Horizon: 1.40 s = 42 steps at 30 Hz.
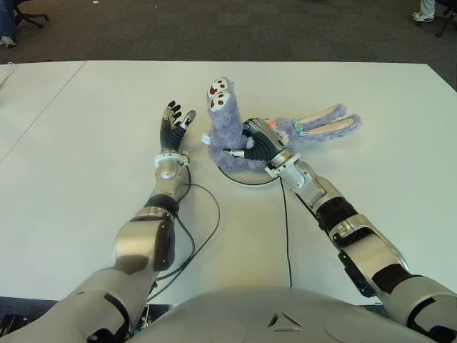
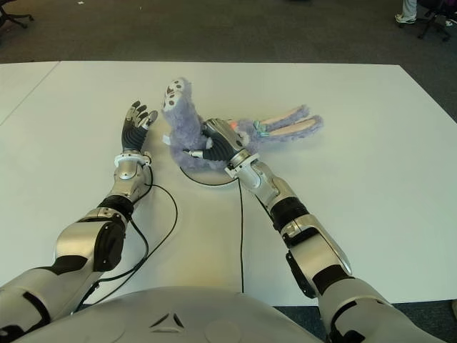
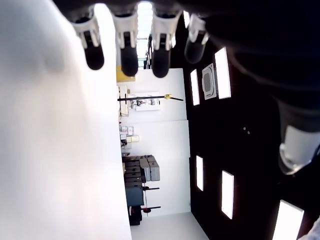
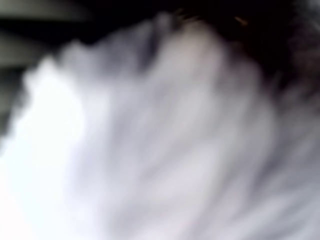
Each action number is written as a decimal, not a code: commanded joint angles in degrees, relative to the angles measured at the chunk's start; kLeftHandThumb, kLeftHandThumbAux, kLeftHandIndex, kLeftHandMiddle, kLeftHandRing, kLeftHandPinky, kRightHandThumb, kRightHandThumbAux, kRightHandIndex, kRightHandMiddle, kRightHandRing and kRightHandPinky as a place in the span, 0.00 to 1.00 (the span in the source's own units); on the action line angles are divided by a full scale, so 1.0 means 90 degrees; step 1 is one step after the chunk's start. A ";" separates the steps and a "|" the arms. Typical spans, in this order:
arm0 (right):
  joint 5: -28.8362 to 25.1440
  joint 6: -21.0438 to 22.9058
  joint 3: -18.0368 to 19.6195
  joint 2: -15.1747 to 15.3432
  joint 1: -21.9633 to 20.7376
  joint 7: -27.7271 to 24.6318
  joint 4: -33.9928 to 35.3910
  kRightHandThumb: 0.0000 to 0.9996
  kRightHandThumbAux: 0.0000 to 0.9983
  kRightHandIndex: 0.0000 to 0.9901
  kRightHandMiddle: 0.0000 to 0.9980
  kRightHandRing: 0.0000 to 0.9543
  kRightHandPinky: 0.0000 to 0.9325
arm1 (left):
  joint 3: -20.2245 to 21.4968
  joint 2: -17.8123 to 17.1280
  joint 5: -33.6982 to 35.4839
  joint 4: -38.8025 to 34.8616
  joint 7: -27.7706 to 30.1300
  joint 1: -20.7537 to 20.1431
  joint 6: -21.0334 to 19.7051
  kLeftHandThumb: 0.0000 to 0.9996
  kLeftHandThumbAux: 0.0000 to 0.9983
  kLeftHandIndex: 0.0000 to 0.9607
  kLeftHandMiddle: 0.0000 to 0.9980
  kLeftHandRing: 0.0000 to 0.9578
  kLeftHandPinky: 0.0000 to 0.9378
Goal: Put the doll into the plate.
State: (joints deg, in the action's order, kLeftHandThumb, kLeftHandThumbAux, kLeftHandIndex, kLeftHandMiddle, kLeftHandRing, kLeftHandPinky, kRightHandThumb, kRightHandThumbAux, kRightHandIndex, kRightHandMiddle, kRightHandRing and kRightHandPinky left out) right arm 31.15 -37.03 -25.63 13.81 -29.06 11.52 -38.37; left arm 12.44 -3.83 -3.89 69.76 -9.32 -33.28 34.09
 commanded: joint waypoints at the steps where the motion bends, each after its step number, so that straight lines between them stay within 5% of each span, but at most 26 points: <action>1: -0.0194 0.0263 -0.0391 0.0168 0.0754 -0.1417 -0.0453 0.12 0.45 0.00 0.04 0.20 0.33 | -0.0042 0.0396 -0.0043 0.0907 0.0121 0.1387 -0.0954 0.00 0.54 0.11 0.16 0.14 0.12; 2: -0.0279 0.0235 -0.0410 0.0190 0.0753 -0.1578 -0.0413 0.12 0.45 0.00 0.03 0.19 0.32 | -0.0058 0.0383 -0.0059 0.0902 0.0100 0.1372 -0.0943 0.00 0.54 0.11 0.16 0.14 0.12; 3: -0.0338 0.0217 -0.0424 0.0204 0.0752 -0.1685 -0.0393 0.09 0.44 0.00 0.01 0.09 0.15 | -0.0070 0.0372 -0.0071 0.0898 0.0084 0.1361 -0.0937 0.00 0.53 0.10 0.16 0.14 0.12; 5: -0.0416 0.0215 -0.0447 0.0227 0.0755 -0.1844 -0.0351 0.08 0.43 0.00 0.00 0.02 0.02 | -0.0105 0.0369 -0.0111 0.0903 0.0051 0.1367 -0.0959 0.00 0.53 0.10 0.16 0.14 0.11; 7: -0.0447 0.0253 -0.0467 0.0235 0.0749 -0.1954 -0.0310 0.07 0.41 0.00 0.00 0.00 0.00 | -0.0132 0.0370 -0.0143 0.0909 0.0023 0.1375 -0.0980 0.00 0.54 0.11 0.16 0.14 0.12; 22: -0.0886 0.0711 -0.0630 0.0260 0.0685 -0.3327 -0.0145 0.03 0.31 0.00 0.00 0.00 0.00 | -0.0118 0.0364 -0.0174 0.0908 0.0084 0.1373 -0.0955 0.00 0.54 0.11 0.14 0.13 0.12; 30: -0.1265 0.1037 -0.0625 0.0476 0.0782 -0.4130 0.0644 0.02 0.28 0.00 0.00 0.00 0.00 | -0.0107 0.0370 -0.0162 0.0911 0.0080 0.1353 -0.1005 0.00 0.52 0.10 0.12 0.12 0.11; 42: -0.1020 0.0735 -0.0290 0.0500 0.0566 -0.3401 0.0813 0.00 0.30 0.00 0.00 0.00 0.00 | -0.0143 0.0390 -0.0228 0.0899 0.0005 0.1423 -0.0634 0.00 0.47 0.09 0.11 0.11 0.10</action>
State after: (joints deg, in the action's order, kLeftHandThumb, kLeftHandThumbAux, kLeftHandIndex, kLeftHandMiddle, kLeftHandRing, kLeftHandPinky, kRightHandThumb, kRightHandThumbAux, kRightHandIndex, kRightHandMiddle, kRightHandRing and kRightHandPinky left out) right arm 17.98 -33.69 -25.98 17.04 -28.40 -17.22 -27.00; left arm 12.27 -3.86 -4.61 69.76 -9.32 -33.27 34.37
